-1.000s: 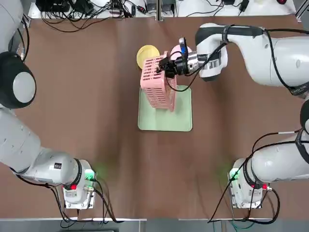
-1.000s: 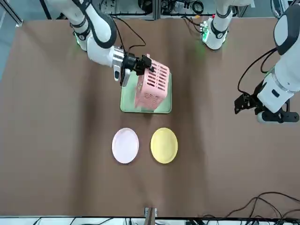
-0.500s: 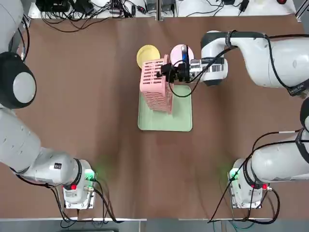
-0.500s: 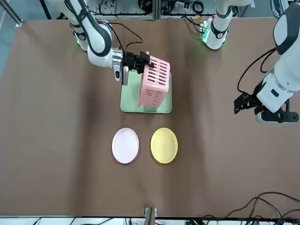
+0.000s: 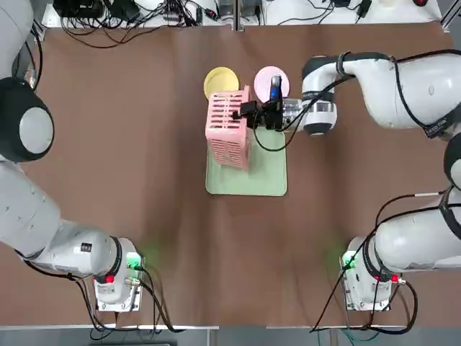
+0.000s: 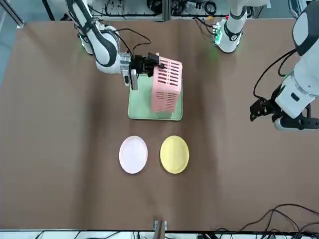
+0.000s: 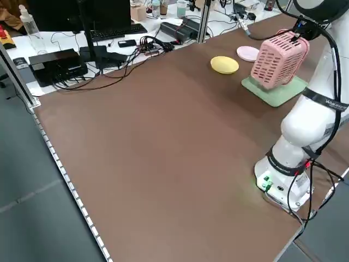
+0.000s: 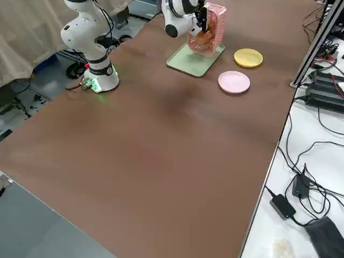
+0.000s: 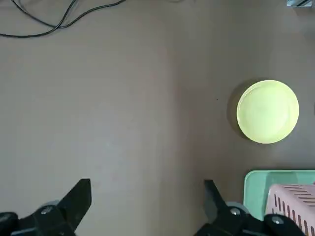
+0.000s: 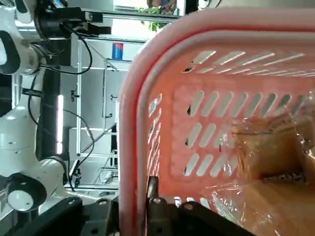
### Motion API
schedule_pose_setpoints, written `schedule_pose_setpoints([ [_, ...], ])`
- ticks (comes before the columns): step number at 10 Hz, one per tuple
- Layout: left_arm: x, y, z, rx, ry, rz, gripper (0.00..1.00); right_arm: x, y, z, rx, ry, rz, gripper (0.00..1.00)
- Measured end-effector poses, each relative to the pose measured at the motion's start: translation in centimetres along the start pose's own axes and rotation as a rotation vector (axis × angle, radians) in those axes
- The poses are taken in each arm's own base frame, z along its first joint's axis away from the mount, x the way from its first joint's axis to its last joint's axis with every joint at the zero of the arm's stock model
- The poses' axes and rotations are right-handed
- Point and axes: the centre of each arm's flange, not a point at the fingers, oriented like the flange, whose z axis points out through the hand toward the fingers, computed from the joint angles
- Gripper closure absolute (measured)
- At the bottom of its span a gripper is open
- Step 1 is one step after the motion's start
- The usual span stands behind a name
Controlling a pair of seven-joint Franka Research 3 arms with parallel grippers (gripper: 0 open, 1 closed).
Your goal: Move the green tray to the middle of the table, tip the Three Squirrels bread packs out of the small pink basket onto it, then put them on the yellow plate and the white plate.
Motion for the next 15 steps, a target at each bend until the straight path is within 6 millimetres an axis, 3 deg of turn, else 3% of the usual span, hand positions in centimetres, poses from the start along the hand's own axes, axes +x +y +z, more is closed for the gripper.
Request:
schedule_pose_setpoints([
  [4, 0.0, 0.2, 0.0, 0.000, 0.000, 0.003, 0.00, 0.5, 1.7, -1.2, 0.113, 0.016, 0.010, 0.93],
  [8, 0.0, 0.6, 0.1, -0.001, -0.002, 0.010, 0.00, -0.1, 5.1, -1.6, 0.172, 0.035, 0.005, 0.93],
  [15, 0.0, 0.6, 0.1, -0.001, -0.002, 0.009, 0.00, -1.5, 6.4, -0.7, 0.266, 0.033, -0.005, 0.93],
])
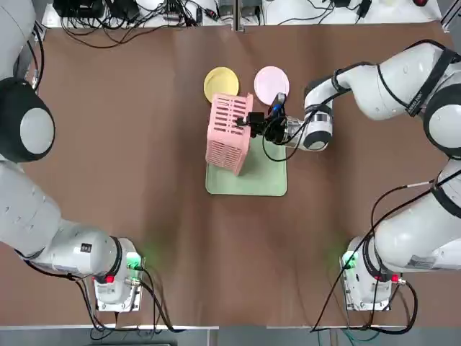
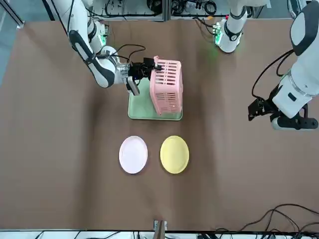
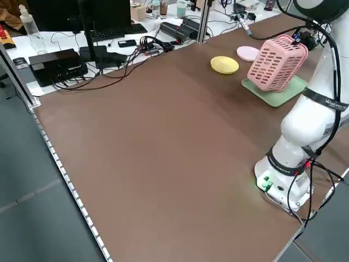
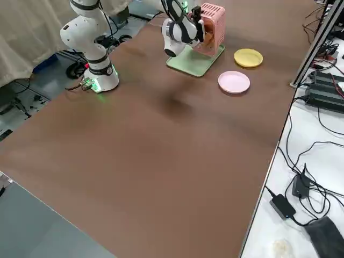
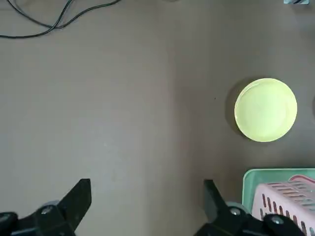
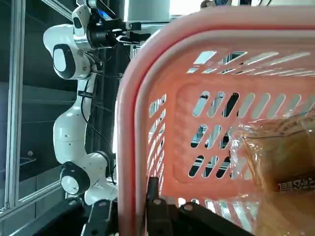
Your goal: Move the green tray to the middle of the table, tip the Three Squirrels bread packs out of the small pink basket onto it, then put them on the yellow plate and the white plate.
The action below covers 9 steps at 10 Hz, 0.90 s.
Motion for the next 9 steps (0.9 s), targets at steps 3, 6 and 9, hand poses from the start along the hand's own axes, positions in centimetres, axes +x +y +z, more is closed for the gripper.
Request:
schedule_pose_setpoints([
  [3, 0.0, 0.0, 0.0, 0.000, 0.000, 0.000, 0.00, -0.8, 1.2, -0.1, 0.057, 0.015, -0.003, 0.93],
  [6, 0.0, 0.0, 0.0, 0.000, 0.000, 0.000, 0.00, -0.2, 1.7, -1.2, 0.079, 0.009, -0.024, 0.93],
  [9, 0.0, 0.1, 0.0, 0.000, 0.000, 0.001, 0.00, 0.7, 2.1, -3.0, 0.099, -0.009, -0.043, 0.93],
])
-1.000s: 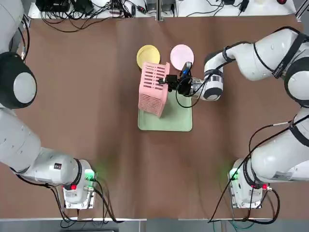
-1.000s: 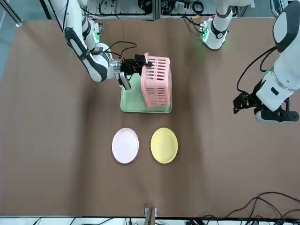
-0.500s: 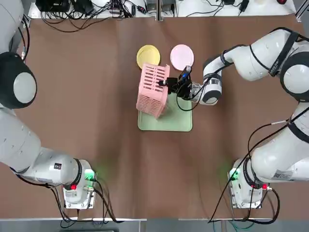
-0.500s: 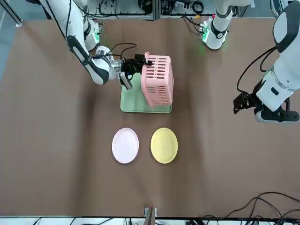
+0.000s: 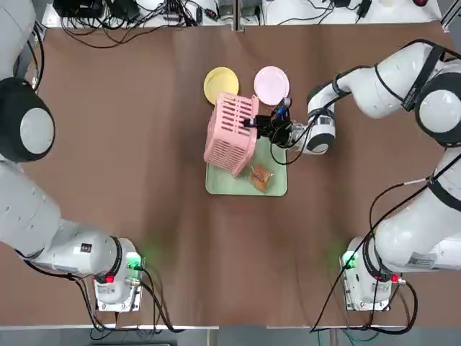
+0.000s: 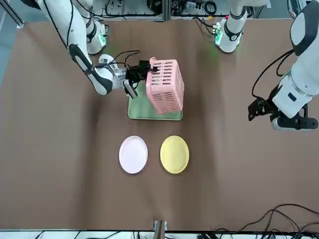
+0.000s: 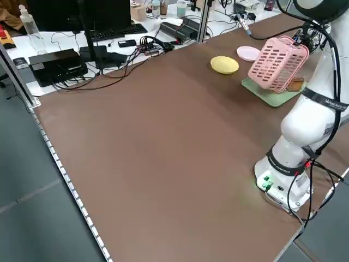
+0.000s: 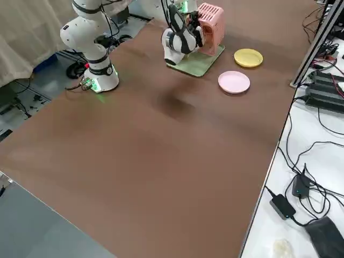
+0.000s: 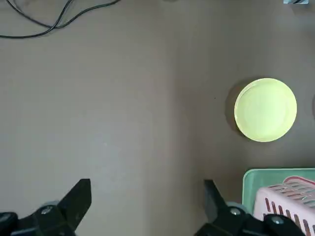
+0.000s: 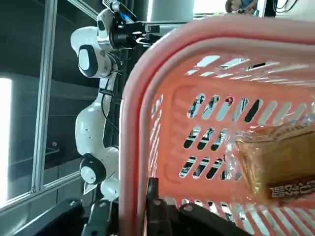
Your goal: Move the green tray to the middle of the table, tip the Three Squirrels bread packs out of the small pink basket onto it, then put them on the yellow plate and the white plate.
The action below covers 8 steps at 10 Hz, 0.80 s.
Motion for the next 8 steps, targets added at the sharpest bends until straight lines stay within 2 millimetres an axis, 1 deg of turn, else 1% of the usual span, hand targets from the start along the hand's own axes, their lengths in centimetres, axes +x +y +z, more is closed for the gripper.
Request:
schedule_pose_setpoints([
  [4, 0.0, 0.0, 0.0, 0.000, 0.000, 0.000, 0.00, 0.5, 0.0, -0.5, 0.009, -0.002, -0.008, 0.93],
  [5, 0.0, 0.0, 0.0, 0.000, 0.000, 0.000, 0.00, 0.7, 0.1, -1.2, 0.012, -0.017, -0.015, 0.93],
  [8, 0.0, 0.0, -0.1, 0.000, 0.002, 0.000, 0.00, 2.2, 0.0, -4.3, 0.034, -0.035, -0.035, 0.93],
])
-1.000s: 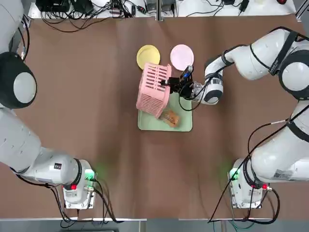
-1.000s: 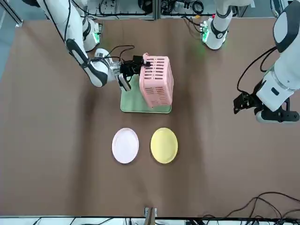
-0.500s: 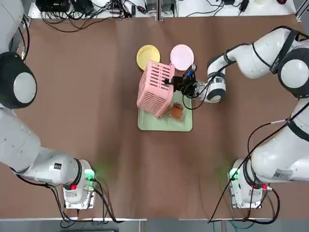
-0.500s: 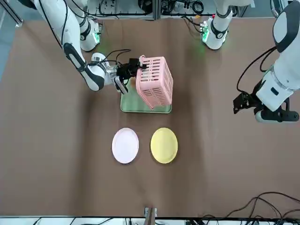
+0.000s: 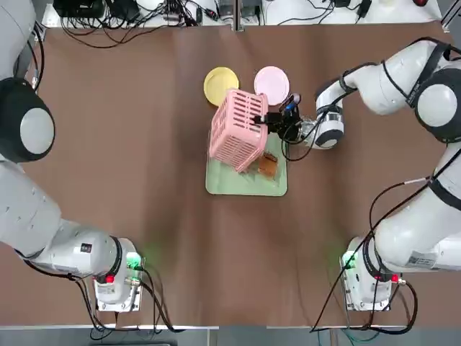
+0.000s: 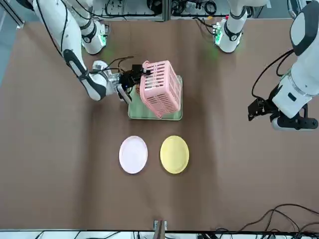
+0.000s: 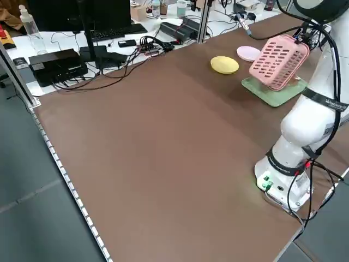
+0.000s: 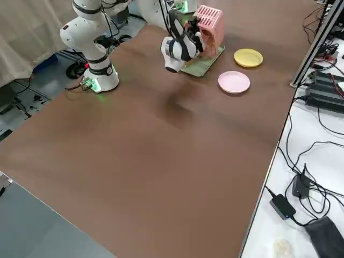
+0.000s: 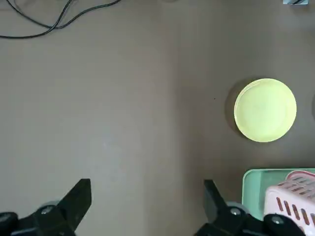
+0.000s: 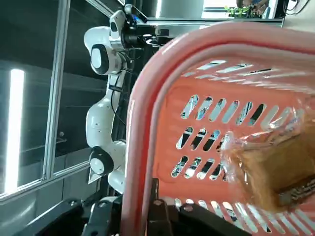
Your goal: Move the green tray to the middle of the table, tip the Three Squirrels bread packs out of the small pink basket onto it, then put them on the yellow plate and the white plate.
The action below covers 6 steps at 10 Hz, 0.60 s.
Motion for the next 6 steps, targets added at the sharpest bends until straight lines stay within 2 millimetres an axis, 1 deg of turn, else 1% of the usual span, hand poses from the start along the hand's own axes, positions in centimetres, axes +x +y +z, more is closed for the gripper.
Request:
schedule_pose_setpoints([
  [1, 0.00, 0.00, -0.02, 0.000, 0.000, 0.000, 0.00, 0.02, 0.03, -0.26, 0.008, 0.000, 0.001, 0.93],
  [6, 0.01, 0.01, -0.09, 0.000, 0.002, 0.000, 0.00, -0.87, 0.46, 0.10, 0.041, 0.001, 0.005, 0.93],
])
